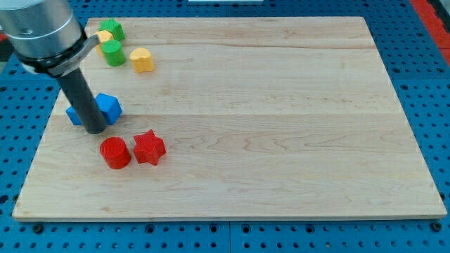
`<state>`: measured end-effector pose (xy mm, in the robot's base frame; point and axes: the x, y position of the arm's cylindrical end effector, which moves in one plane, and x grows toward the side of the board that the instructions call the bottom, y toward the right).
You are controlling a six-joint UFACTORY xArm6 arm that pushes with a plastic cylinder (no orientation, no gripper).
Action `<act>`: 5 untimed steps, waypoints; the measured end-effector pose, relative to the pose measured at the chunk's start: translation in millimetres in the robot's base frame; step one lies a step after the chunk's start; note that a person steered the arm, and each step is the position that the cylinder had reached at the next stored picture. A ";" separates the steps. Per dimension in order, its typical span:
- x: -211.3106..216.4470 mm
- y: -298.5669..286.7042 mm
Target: Move blue triangle close to blue cube
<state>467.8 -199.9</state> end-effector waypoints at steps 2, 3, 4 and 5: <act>-59.1 -0.1; -95.8 -4.5; -59.1 31.2; -31.7 -7.0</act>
<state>436.1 -206.8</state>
